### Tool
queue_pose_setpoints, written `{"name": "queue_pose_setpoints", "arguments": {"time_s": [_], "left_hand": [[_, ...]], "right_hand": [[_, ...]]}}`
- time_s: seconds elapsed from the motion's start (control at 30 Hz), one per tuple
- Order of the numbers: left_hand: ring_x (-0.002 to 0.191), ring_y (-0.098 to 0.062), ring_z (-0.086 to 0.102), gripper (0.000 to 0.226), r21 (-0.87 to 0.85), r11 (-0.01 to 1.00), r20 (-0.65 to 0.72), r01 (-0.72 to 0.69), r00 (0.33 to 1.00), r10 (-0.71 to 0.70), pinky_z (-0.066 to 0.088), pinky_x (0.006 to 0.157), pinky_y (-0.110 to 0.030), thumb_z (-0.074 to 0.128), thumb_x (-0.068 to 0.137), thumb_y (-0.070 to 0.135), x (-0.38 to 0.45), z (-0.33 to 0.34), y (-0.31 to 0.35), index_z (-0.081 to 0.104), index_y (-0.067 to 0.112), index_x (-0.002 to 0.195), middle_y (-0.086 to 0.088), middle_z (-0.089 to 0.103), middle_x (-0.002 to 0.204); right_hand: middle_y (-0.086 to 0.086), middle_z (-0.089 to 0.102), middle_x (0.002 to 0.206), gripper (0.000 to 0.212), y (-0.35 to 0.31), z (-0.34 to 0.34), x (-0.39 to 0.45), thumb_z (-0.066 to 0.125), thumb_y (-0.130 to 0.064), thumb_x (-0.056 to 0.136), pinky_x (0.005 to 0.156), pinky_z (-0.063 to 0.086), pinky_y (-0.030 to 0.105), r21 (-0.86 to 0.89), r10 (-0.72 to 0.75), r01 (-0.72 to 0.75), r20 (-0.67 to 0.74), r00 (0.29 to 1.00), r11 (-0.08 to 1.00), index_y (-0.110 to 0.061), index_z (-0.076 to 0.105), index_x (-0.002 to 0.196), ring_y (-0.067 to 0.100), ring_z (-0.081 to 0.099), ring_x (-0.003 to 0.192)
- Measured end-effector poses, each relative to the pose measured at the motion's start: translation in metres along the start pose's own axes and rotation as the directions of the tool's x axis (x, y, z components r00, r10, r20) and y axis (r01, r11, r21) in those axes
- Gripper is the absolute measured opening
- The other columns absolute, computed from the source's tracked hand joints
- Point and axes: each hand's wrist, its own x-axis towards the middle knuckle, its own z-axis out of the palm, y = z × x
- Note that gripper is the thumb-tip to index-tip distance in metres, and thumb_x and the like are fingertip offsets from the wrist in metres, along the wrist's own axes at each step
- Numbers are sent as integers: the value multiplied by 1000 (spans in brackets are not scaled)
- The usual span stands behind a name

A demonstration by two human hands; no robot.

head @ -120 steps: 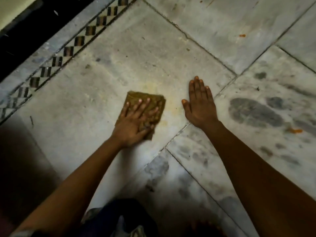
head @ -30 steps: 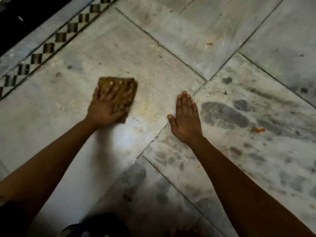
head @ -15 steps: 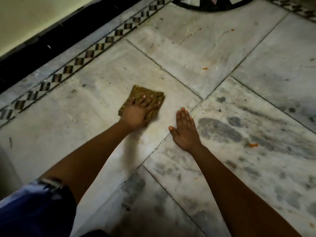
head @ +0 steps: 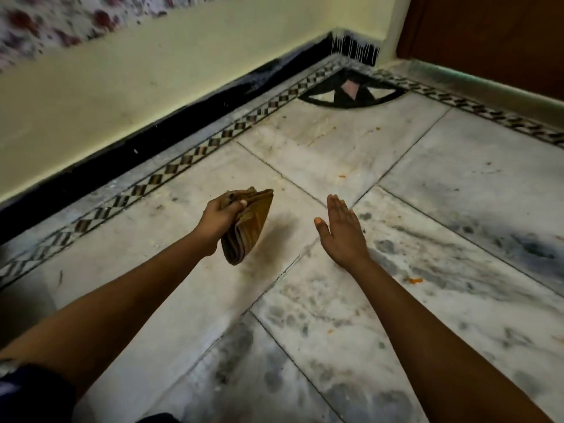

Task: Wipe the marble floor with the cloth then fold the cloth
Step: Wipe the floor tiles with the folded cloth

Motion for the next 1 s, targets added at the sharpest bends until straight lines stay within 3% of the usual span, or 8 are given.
{"name": "queue_pose_setpoints", "arguments": {"time_s": [0.17,0.4,0.67,0.8,0.9,1.0], "left_hand": [[96,-19,62,21,-63,998,-160,-11,987,1,49,77,-26,49,95,11,-7,14,53,62,19,110,-4,64,110],[83,-18,60,17,25,1000,-161,-8,987,11,45,77,-28,50,95,16,15,30,111,58,17,110,-7,62,105],[93,-21,60,30,-46,998,-178,35,983,-43,45,79,-29,53,94,20,95,31,83,56,13,123,-7,63,109],[100,-21,60,35,-60,997,-181,38,982,-48,47,83,-29,53,94,22,146,23,67,55,16,128,-7,62,118],[95,-16,63,32,-35,999,-142,-9,990,4,50,78,-22,52,95,20,171,13,64,55,17,127,-5,63,117],[104,-20,61,29,-49,999,-124,-20,992,14,49,88,-28,52,95,20,185,9,68,57,19,123,-6,62,118]], "right_hand": [[5,2,159,60,5,-40,2,25,-39,101,116,-4,29,2,-39,39,-9,999,999,-10,4,149,15,-1,146],[6,0,159,60,21,-77,22,27,-36,101,114,-6,27,-81,-19,15,-47,999,997,-10,2,149,15,-3,146],[11,2,158,68,32,-72,70,19,-44,97,114,-4,26,-197,14,-24,-52,999,980,-4,3,148,19,0,146],[13,3,158,64,35,-69,109,31,-36,101,114,-2,27,-280,41,-60,-73,996,958,-3,4,148,22,2,146],[13,2,158,64,32,-69,130,32,-35,100,114,-3,28,-344,70,-86,-59,996,935,-3,3,148,23,1,146],[13,0,158,64,32,-69,137,31,-35,100,115,-3,29,-392,109,-116,-39,993,912,-4,1,148,23,0,146]]}}
